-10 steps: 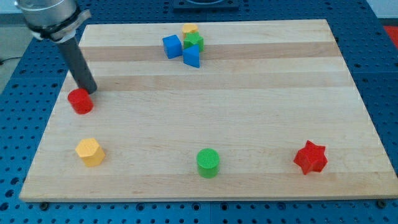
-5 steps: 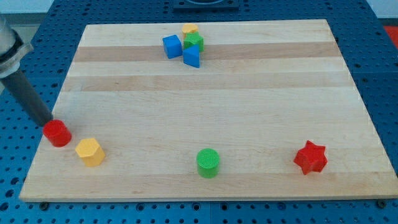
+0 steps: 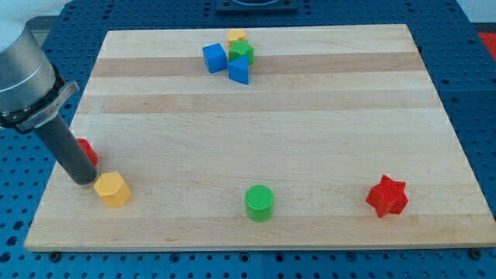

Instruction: Slide the red circle at the bottom of the green star

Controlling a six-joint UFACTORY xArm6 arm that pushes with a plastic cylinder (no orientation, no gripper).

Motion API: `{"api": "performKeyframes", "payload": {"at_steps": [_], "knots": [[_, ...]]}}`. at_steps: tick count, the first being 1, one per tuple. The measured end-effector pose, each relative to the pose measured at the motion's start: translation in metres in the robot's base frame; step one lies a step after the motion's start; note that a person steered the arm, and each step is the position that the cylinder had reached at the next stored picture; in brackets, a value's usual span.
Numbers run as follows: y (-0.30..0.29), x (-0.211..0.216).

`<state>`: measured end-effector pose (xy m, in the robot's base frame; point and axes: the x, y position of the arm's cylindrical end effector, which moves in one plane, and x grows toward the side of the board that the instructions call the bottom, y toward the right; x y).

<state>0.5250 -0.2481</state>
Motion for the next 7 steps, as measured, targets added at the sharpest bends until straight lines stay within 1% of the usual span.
{"api": "performKeyframes", "payload": {"at_steps": [1, 2, 3, 5, 6, 7], "knots": [[-0.008, 0.0], [-0.019, 0.017], [-0.03, 0.003], [0.007, -0.043], [0.002, -0.07], [-0.025, -0.091]]}}
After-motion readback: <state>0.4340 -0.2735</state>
